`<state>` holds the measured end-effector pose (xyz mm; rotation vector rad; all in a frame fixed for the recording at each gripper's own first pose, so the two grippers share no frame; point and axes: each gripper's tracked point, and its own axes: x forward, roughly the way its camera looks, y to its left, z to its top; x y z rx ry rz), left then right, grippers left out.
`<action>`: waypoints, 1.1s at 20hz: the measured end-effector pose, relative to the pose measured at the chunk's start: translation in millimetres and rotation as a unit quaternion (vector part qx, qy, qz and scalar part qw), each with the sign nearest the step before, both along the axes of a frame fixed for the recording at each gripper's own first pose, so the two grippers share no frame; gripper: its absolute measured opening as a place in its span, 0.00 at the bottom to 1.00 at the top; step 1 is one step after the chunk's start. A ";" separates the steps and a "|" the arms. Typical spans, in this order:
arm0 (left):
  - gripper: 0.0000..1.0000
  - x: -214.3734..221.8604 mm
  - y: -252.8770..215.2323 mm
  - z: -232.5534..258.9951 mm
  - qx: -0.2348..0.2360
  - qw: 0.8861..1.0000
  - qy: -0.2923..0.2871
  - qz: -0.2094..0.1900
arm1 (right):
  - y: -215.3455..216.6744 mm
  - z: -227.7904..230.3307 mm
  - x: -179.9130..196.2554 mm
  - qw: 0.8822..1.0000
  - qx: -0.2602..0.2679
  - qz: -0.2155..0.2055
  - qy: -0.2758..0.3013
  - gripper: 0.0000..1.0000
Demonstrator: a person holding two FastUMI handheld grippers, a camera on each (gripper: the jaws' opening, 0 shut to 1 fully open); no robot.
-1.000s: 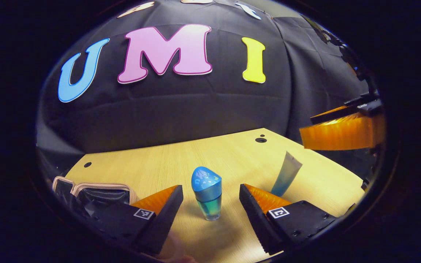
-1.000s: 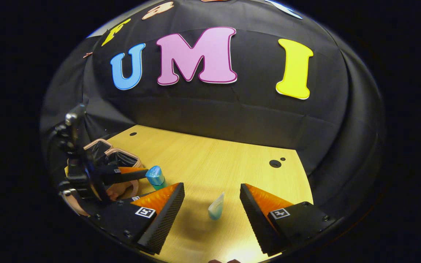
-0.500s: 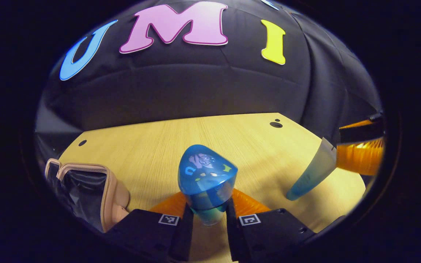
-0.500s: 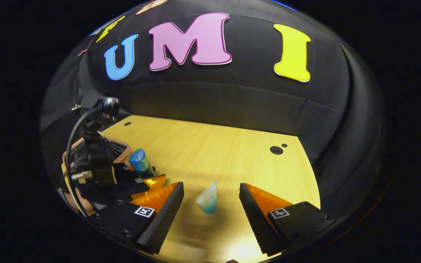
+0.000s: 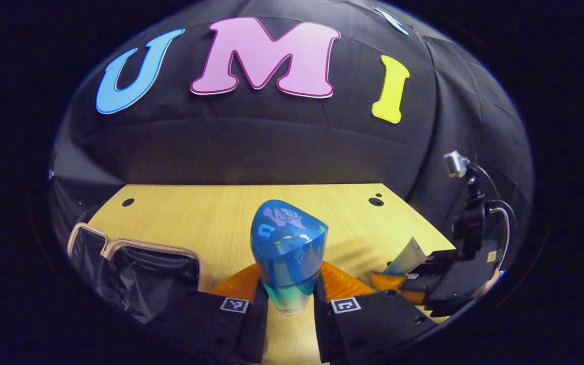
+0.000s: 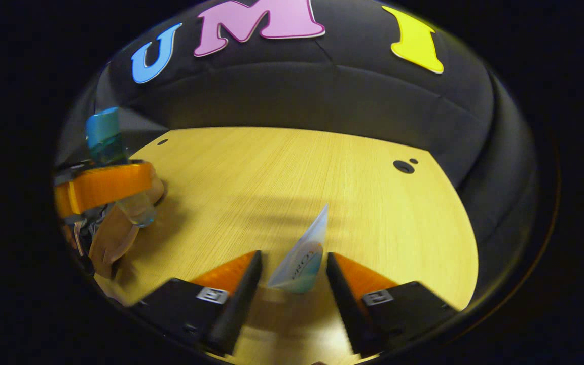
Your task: First open the suitcase, pack the skin care products into it, and then close the suitcase.
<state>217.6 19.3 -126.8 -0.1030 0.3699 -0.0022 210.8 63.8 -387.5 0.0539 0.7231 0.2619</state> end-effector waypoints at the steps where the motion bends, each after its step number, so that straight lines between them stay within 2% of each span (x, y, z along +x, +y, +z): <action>1: 0.44 -18.8 16.2 5.1 0.010 1.000 0.006 0.005 | -4.1 1.7 4.0 1.000 0.004 -0.013 0.000 0.41; 2: 0.44 -31.5 28.4 10.2 0.012 1.000 0.012 0.007 | -1.6 4.1 -1.2 1.000 0.016 -0.016 0.012 0.34; 3: 0.44 -46.4 43.5 13.7 0.008 1.000 0.028 0.005 | -0.1 10.8 -4.6 0.999 0.025 -0.016 0.014 0.34; 4: 0.44 -60.6 60.6 12.1 0.000 0.999 0.048 0.010 | 0.5 21.6 -8.0 0.999 0.029 -0.015 0.008 0.43; 6: 0.44 -92.3 98.7 7.9 -0.015 0.995 0.099 0.026 | 8.7 52.5 -25.5 0.999 0.053 -0.007 -0.009 0.34; 7: 0.44 -117.2 138.5 -3.8 -0.020 0.988 0.149 0.043 | 16.3 72.7 -39.3 0.998 0.068 0.000 -0.020 0.38; 8: 0.44 -144.1 178.0 -24.7 -0.016 0.974 0.221 0.051 | 26.5 100.1 -56.1 0.996 0.087 0.008 -0.035 0.38; 9: 0.44 -158.4 193.3 -37.6 -0.012 0.960 0.275 0.044 | 33.9 113.9 -65.7 0.995 0.095 0.011 -0.042 0.38; 10: 0.48 -164.3 201.5 -46.5 -0.011 0.952 0.304 0.038 | 43.0 125.6 -75.3 0.993 0.105 0.014 -0.044 0.38; 11: 0.44 -164.9 207.4 -59.0 -0.014 0.943 0.332 0.027 | 50.5 133.4 -82.6 0.993 0.112 0.017 -0.045 0.38; 13: 0.44 -171.8 218.7 -94.4 -0.023 0.919 0.392 0.017 | 65.5 150.0 -99.9 0.992 0.115 0.030 -0.044 0.38; 14: 0.48 -169.1 217.4 -108.2 -0.035 0.909 0.415 0.016 | 71.2 160.9 -107.2 0.992 0.115 0.037 -0.049 0.38; 16: 0.45 -172.3 216.0 -136.1 -0.062 0.882 0.468 0.008 | 81.3 177.0 -118.0 0.991 0.114 0.050 -0.054 0.38; 17: 0.45 -177.9 214.4 -148.6 -0.081 0.861 0.502 0.014 | 84.7 184.9 -124.1 0.991 0.110 0.057 -0.056 0.38; 19: 0.48 -182.4 221.9 -163.3 -0.085 0.837 0.541 0.025 | 92.2 200.3 -133.5 0.990 0.103 0.067 -0.067 0.38; 20: 0.48 -185.4 231.1 -175.8 -0.070 0.830 0.552 0.041 | 96.5 207.0 -137.4 0.990 0.098 0.073 -0.074 0.31; 21: 0.45 -185.8 230.8 -181.2 -0.067 0.829 0.553 0.043 | 99.9 209.6 -139.8 0.990 0.090 0.078 -0.078 0.38; 22: 0.46 -187.8 227.9 -183.0 -0.064 0.832 0.549 0.044 | 106.5 210.9 -144.6 0.990 0.078 0.087 -0.084 0.30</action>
